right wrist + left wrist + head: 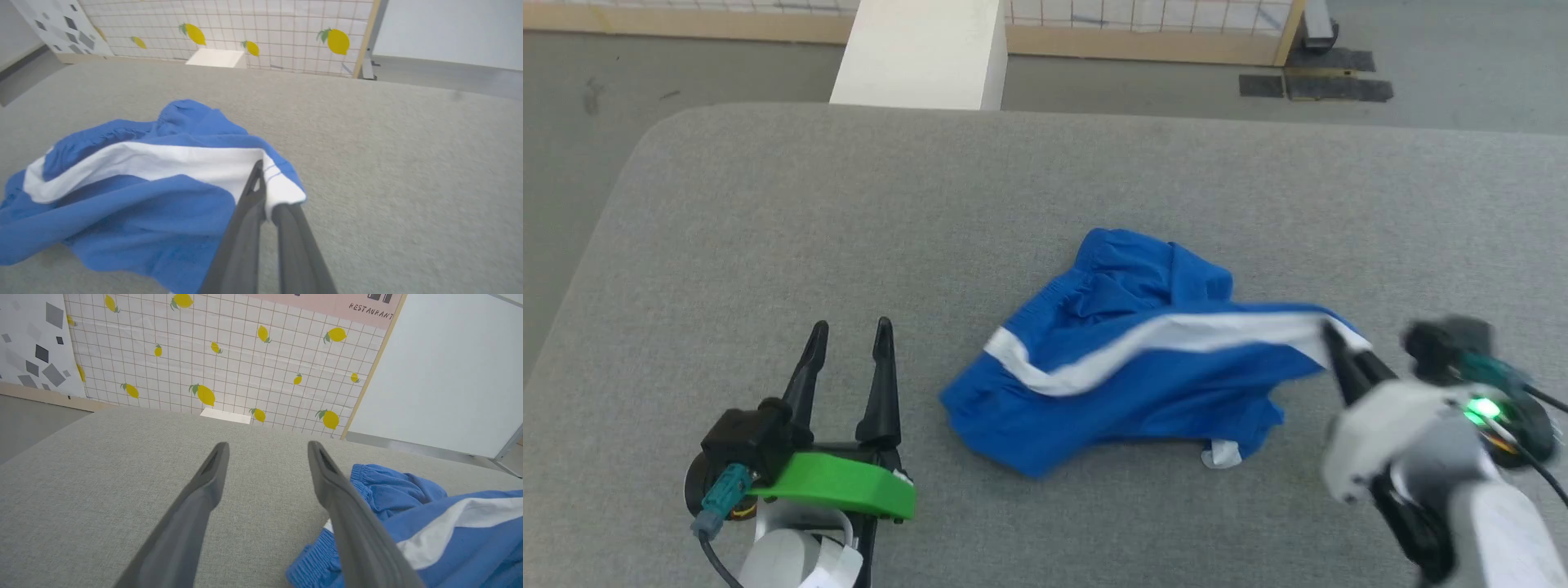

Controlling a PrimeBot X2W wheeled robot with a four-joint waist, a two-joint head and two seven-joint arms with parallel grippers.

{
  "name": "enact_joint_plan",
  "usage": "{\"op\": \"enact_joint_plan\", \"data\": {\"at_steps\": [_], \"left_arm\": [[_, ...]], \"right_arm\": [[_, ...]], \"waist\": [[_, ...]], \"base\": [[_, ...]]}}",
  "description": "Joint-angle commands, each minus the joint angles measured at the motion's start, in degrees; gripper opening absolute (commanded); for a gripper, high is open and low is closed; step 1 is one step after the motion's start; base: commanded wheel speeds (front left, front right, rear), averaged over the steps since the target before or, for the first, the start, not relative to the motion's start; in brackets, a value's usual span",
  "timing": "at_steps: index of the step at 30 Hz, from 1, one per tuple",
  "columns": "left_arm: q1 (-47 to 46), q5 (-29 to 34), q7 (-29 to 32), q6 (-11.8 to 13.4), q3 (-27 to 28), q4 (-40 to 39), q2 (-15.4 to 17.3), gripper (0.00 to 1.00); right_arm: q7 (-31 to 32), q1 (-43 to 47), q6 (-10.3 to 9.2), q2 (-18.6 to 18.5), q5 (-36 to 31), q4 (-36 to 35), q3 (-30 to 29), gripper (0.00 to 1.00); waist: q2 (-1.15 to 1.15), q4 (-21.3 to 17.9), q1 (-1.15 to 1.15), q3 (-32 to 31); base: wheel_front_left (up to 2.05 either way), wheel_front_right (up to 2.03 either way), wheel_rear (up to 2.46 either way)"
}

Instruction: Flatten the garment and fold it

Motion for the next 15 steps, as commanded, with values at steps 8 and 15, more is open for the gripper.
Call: {"op": "enact_joint_plan", "data": {"at_steps": [8, 15], "left_arm": [[0.98, 0.43, -0.21, 0.25, -0.37, 0.44, -0.25, 1.00], [1.00, 0.60, -0.21, -0.04, -1.43, 1.47, -0.25, 1.00]], "right_arm": [[6.70, 10.39, -0.08, -0.04, 2.16, -3.06, -13.48, 0.00], [6.82, 11.74, -0.08, -0.04, 3.36, -1.08, -16.29, 1.00]], "waist": [[0.00, -2.46, 0.00, -1.59], [0.00, -3.92, 0.00, -2.51]], "base": [[0.00, 0.00, 0.00], [0.00, 0.00, 0.00]]}}
